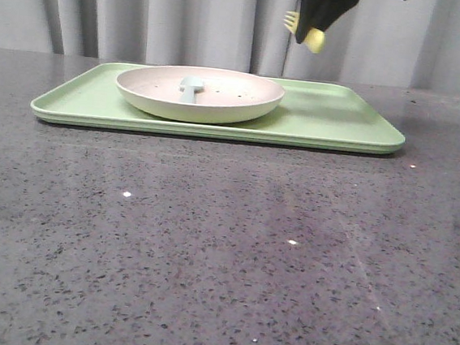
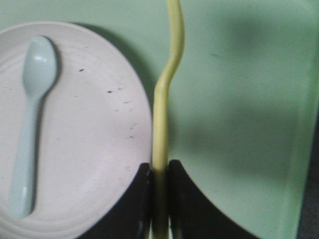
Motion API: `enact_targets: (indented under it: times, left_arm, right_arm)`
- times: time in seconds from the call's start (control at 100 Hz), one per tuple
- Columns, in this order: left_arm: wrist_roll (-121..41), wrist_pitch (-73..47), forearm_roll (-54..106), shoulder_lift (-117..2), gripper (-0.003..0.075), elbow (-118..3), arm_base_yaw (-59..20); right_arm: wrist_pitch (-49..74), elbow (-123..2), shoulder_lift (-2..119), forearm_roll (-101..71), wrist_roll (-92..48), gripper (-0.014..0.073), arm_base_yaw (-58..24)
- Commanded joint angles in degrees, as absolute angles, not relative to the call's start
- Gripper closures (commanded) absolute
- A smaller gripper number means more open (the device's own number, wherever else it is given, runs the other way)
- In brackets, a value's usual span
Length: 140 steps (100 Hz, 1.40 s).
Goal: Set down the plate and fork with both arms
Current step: 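Lift the yellow fork out of the plate with the right gripper, then lower the fork onto the tray beside the plate and release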
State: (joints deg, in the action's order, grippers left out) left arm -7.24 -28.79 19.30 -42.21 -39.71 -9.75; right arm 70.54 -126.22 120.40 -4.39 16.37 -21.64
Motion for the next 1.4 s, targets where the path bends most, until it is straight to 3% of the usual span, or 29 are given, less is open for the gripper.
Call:
enact_targets:
  times: [0.0, 0.46, 0.77, 1.39]
  left_arm:
    - [-7.2, -25.1, 20.3, -42.0, 0.0366, -41.1, -10.0]
    - [-7.2, -24.9, 20.3, -42.0, 0.0366, -41.1, -10.0]
    - [-7.2, -24.6, 20.4, -42.0, 0.0366, -41.1, -10.0]
    - [-7.2, -23.8, 20.3, -42.0, 0.0366, -41.1, -10.0]
  right_arm:
    - [70.7, -127.8, 116.5, -4.2, 16.5, 0.0631, -19.8]
    - [75.5, -127.8, 121.8, -3.8, 16.1, 0.0612, -18.2]
    - [75.9, -127.8, 122.0, -3.8, 15.5, 0.0309, -18.2]
    - [77.1, -126.6, 117.5, -3.7, 13.5, 0.0305, -19.7]
